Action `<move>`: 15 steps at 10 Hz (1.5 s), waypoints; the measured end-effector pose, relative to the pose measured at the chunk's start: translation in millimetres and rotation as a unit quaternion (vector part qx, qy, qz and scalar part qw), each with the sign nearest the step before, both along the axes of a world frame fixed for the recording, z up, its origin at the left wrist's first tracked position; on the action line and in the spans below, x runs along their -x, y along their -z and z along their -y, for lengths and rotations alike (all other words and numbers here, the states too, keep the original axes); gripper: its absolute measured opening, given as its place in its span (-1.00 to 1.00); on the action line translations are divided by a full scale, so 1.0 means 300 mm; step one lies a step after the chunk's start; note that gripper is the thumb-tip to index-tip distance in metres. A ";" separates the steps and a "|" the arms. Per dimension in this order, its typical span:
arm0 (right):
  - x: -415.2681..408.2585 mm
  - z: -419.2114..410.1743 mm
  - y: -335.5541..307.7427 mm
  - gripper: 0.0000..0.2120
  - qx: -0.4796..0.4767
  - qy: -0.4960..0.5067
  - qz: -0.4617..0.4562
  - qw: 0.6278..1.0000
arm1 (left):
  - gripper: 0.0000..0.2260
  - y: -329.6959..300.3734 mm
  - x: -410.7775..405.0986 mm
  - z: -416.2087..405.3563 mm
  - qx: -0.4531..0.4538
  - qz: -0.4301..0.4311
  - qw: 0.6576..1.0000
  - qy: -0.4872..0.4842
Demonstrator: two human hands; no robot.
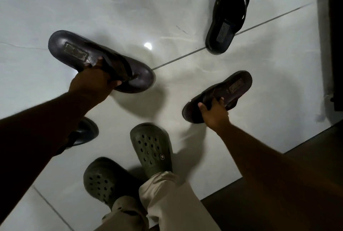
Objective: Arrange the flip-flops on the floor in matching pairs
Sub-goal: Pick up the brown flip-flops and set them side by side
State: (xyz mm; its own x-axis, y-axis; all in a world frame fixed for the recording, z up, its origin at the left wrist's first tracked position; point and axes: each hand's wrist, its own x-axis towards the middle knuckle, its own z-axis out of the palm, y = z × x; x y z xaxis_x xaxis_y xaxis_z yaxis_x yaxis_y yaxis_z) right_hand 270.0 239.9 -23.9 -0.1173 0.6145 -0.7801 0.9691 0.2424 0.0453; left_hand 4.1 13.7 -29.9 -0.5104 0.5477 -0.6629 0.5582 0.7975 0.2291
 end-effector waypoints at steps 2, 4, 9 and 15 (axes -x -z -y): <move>0.158 0.224 0.029 -0.44 0.040 -0.099 -0.040 0.993 | -0.40 0.019 0.040 0.116 0.026 0.015 0.999 0.027; 0.411 0.285 0.060 -0.33 0.046 -0.305 -0.111 0.945 | -0.38 0.015 0.169 0.241 0.019 0.001 0.995 0.098; 0.883 0.447 0.070 -0.36 0.030 -0.448 -0.218 0.866 | -0.46 0.064 0.242 0.331 -0.011 -0.004 1.000 0.001; 1.027 0.837 0.063 -0.17 0.072 -0.430 -0.297 0.850 | -0.20 -0.013 0.241 0.816 -0.009 -0.124 0.963 -0.240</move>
